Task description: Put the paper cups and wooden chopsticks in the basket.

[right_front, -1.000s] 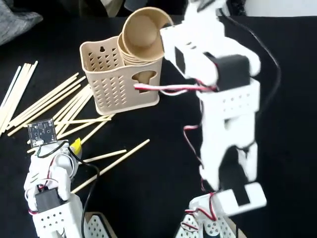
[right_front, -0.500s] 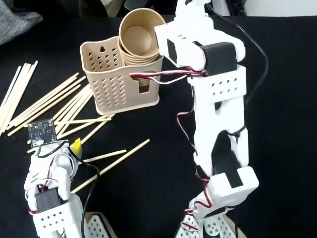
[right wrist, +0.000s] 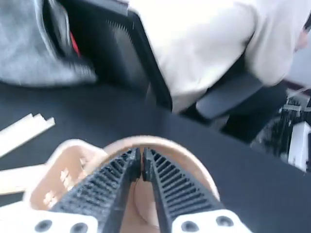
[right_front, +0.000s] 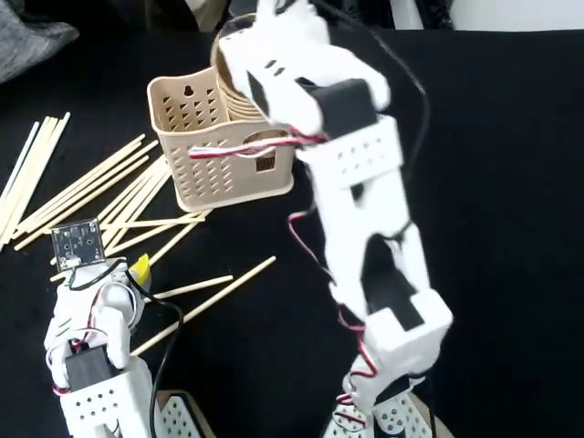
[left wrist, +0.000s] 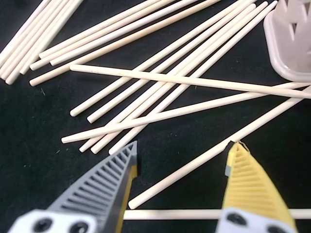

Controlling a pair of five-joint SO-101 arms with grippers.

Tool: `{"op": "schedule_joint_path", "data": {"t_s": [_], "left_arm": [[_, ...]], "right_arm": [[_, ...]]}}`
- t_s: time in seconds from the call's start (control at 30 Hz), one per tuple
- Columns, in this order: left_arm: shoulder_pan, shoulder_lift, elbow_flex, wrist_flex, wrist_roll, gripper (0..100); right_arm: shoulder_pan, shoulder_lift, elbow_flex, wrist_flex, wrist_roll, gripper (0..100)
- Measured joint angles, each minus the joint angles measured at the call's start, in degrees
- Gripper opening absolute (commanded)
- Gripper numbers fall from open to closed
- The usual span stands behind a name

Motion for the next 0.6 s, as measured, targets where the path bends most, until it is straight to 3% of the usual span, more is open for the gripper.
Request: {"op": "schedule_joint_path", "data": {"t_s": [0.3,0.6], "left_arm": [[0.0,0.0,0.0,-0.1,0.0,29],[0.0,0.0,0.2,-0.5,0.0,29]], "right_arm": [[0.0,4.7,-0.7,2.5,5.2,1.5],[0.0,5.5,-22.9,11.3,5.6,1.5]]}}
